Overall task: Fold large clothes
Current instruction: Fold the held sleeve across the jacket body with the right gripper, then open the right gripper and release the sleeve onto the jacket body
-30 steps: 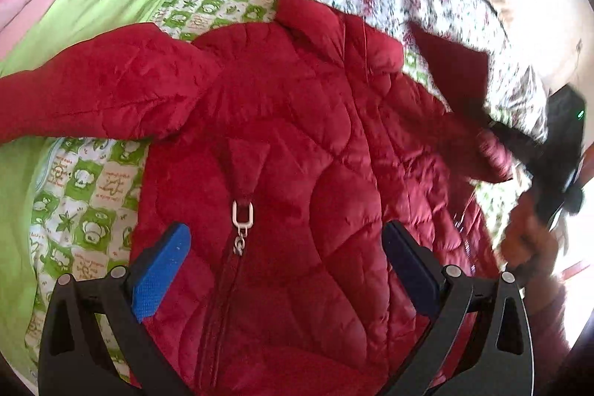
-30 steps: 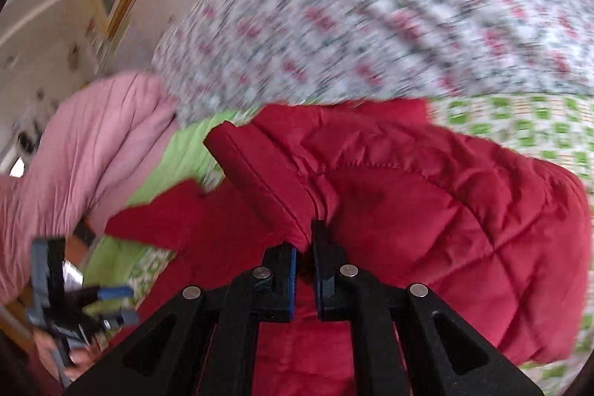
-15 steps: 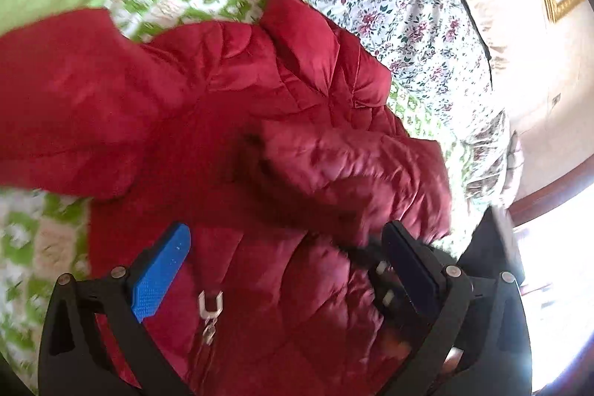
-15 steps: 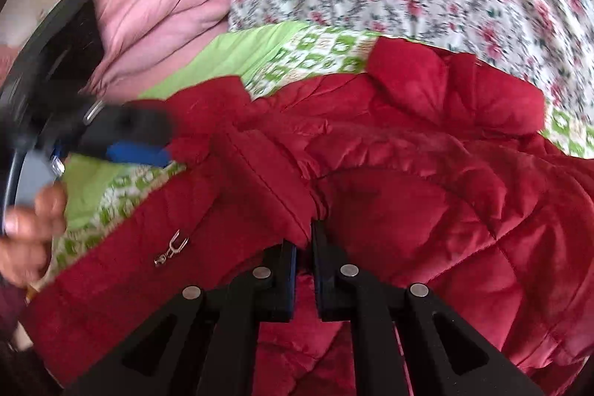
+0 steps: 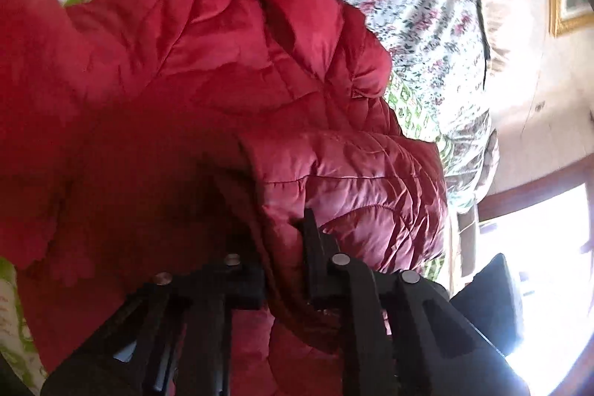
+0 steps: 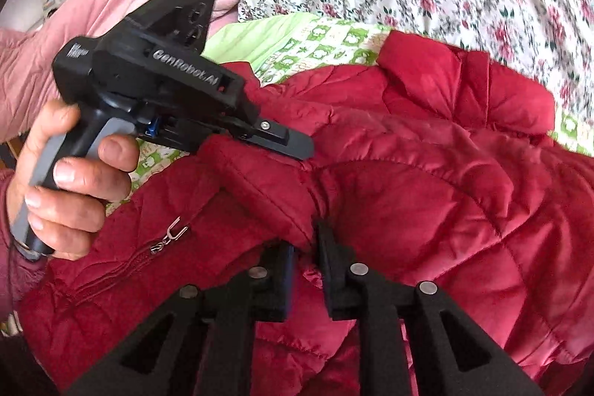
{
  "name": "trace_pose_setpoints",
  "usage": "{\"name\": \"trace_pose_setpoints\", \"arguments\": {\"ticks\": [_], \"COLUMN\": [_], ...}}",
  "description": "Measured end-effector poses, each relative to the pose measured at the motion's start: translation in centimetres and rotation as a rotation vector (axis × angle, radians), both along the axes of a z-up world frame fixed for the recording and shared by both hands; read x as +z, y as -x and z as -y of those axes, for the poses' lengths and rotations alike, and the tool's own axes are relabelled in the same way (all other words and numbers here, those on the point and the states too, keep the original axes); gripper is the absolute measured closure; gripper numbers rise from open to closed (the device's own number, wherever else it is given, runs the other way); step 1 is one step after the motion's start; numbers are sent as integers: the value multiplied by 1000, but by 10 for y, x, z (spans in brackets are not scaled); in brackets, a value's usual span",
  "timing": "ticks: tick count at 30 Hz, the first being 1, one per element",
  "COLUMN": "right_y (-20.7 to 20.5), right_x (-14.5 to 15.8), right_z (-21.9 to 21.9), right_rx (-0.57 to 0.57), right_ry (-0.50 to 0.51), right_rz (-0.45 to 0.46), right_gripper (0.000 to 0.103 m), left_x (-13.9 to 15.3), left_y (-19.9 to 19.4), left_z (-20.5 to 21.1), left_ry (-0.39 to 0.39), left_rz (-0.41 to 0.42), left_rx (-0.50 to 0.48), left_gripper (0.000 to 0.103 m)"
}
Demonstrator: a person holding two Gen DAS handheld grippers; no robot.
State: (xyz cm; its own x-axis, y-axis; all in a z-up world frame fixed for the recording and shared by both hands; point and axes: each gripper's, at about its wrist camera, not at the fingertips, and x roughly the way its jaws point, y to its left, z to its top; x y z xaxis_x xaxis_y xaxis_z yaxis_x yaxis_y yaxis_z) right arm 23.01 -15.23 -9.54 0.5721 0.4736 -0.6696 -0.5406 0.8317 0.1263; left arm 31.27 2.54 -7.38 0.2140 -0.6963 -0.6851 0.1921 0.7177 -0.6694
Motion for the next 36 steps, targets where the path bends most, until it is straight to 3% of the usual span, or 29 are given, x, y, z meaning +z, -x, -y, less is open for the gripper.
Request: {"name": "trace_pose_setpoints", "arguments": {"ticks": [2, 4, 8, 12, 19, 22, 24, 28, 30, 32, 36], "right_y": [1, 9, 19, 11, -31, -48, -54, -53, -53, -58, -61], "right_x": [3, 8, 20, 27, 19, 7, -5, -15, -16, -15, -18], "right_z": [4, 8, 27, 63, 134, 154, 166, 174, 172, 171, 168], "right_rx": [8, 12, -27, -140, -407, -482, -511, -519, -525, -526, -525], "right_ry": [-23, -25, -30, -56, -87, -47, -51, -74, -59, -51, -44], "right_rz": [-31, -24, 1, 5, -54, -84, -126, -143, -137, -134, -134], "right_gripper": [69, 62, 61, 61, 61, 61, 62, 62, 62, 61, 61], "left_x": [9, 19, 42, 46, 27, 24, 25, 41, 53, 65, 69], "left_y": [1, 2, 7, 8, 4, 6, 7, 19, 28, 37, 46], "left_z": [-1, -5, -26, -38, -25, -22, -25, -38, -44, -47, -24], "left_ry": [-52, -108, -232, -320, -436, -471, -488, -545, -539, -477, -304], "left_rz": [54, 106, 227, 302, 338, 364, 369, 404, 420, 427, 398], "left_rx": [2, 11, 33, 15, -26, -27, -11, 79, 130, 145, 59], "left_gripper": [93, 93, 93, 93, 92, 86, 72, 68, 68, 68, 68]}}
